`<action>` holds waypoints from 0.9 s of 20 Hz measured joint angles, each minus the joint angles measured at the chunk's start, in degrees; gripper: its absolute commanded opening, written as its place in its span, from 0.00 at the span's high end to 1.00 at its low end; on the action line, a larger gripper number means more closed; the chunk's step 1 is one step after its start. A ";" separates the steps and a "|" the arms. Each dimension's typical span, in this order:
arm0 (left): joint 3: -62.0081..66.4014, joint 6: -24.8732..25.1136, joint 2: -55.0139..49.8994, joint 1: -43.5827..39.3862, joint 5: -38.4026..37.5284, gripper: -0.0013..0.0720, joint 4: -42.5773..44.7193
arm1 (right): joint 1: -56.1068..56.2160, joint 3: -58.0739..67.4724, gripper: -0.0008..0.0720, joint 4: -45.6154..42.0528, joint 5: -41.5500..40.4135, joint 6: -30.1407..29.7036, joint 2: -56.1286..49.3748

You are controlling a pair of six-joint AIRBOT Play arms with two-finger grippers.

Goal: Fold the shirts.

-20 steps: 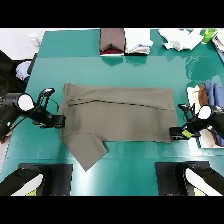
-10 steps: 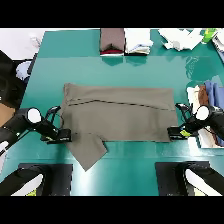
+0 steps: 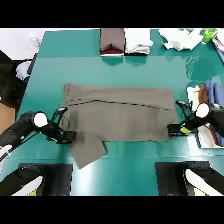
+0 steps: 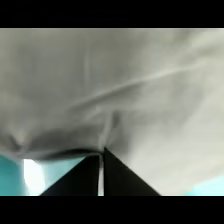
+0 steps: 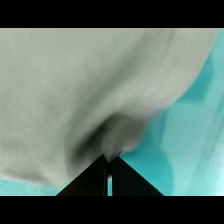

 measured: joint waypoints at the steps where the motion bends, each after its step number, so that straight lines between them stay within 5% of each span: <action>1: 0.57 -0.04 1.66 -0.22 -1.25 0.95 0.35 | 0.02 1.07 0.97 0.07 1.90 -0.31 0.22; 10: 5.64 -2.12 18.49 -0.50 -15.32 0.95 3.56 | -0.46 5.66 0.97 -4.66 12.11 -1.29 11.23; 18: 17.11 1.18 7.91 -0.48 -5.84 0.94 11.21 | -1.75 20.20 0.97 -6.58 9.97 -1.18 0.20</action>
